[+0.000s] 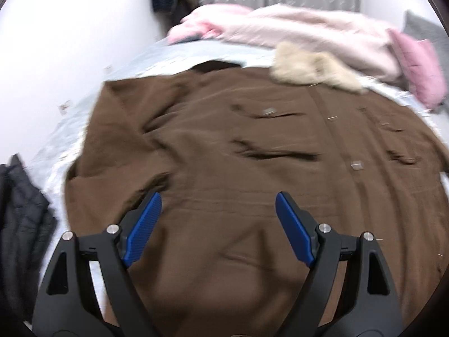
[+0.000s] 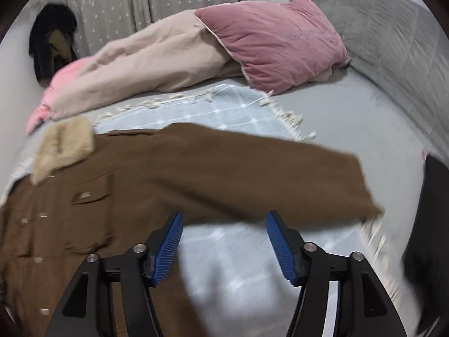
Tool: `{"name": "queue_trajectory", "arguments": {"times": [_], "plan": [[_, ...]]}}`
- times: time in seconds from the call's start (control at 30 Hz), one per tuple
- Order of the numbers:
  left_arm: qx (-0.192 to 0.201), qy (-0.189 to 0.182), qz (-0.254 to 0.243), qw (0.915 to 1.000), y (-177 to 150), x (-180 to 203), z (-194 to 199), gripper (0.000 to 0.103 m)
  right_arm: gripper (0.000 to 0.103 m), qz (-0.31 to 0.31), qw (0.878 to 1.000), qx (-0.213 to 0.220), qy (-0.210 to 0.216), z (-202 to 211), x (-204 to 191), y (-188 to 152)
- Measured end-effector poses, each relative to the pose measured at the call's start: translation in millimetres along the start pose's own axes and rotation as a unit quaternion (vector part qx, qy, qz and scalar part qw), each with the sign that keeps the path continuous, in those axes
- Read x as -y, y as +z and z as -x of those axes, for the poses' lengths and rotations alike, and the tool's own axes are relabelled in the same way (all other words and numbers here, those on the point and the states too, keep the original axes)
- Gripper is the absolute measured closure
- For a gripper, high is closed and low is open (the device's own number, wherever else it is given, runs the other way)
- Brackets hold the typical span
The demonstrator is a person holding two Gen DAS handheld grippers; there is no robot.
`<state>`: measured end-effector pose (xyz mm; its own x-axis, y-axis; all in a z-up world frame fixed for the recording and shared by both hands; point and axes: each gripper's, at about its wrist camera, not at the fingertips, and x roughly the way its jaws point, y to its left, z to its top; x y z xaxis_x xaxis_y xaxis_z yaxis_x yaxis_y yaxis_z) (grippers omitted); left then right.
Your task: Fold large clothes
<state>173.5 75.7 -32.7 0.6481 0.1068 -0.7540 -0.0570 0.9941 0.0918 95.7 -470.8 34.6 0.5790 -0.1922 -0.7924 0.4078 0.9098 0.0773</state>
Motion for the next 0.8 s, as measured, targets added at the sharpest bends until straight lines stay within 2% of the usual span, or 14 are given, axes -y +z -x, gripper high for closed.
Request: {"name": "queue_trajectory", "arguments": {"times": [0.1,0.23,0.3,0.4,0.47,0.53,0.57,0.6,0.63,0.67,0.73,0.8], "plan": [[-0.036,0.038,0.033,0.998,3.0,-27.7,-18.3,0.019,0.035,-0.022,0.999,-0.011,0.038,17.8,-20.3,-25.8],[-0.074,0.041,0.083,0.9929,3.1,-71.0,-51.9,0.018,0.033,-0.036,0.996,-0.004,0.078,32.8,-37.9,-60.0],[-0.104,-0.012,0.105,0.989,-3.5,-88.1,-76.7,0.017,0.032,-0.034,0.996,-0.002,0.085,31.3,-45.0,-77.0],[-0.078,-0.045,0.125,0.9881,-7.1,-98.1,-78.4,0.017,0.032,-0.034,0.996,-0.036,0.072,15.8,-50.4,-82.4],[-0.066,-0.059,0.123,0.9884,-4.5,-99.4,-74.8,0.03,0.032,-0.048,0.994,-0.035,0.087,10.9,-49.2,-82.5],[-0.068,-0.09,0.129,0.9852,0.0,-103.4,-72.4,0.057,0.032,-0.049,0.995,-0.039,0.082,8.7,-47.4,-84.1],[-0.071,-0.101,0.135,0.9832,2.4,-106.0,-71.2,0.065,0.032,-0.047,0.995,-0.038,0.074,8.8,-45.7,-84.5],[-0.08,-0.105,0.15,0.9799,8.2,-111.8,-67.6,0.081,0.032,-0.046,0.996,-0.036,0.067,8.5,-44.3,-84.9],[-0.082,-0.081,0.155,0.9811,15.5,-116.2,-61.8,0.091,0.032,-0.048,0.996,-0.035,0.062,8.5,-42.0,-85.2],[-0.08,-0.071,0.155,0.9821,22.2,-120.2,-55.6,0.091,0.032,-0.05,0.996,-0.035,0.062,9.1,-39.5,-85.5],[-0.047,-0.058,0.157,0.9848,49.5,-140.6,-32.1,0.092,0.032,-0.056,0.996,-0.037,0.067,8.7,-33.4,-86.1],[-0.002,-0.003,0.136,0.9907,79.9,-156.8,-7.4,0.092,0.032,-0.06,0.995,-0.04,0.064,7.2,-28.3,-86.6]]}}
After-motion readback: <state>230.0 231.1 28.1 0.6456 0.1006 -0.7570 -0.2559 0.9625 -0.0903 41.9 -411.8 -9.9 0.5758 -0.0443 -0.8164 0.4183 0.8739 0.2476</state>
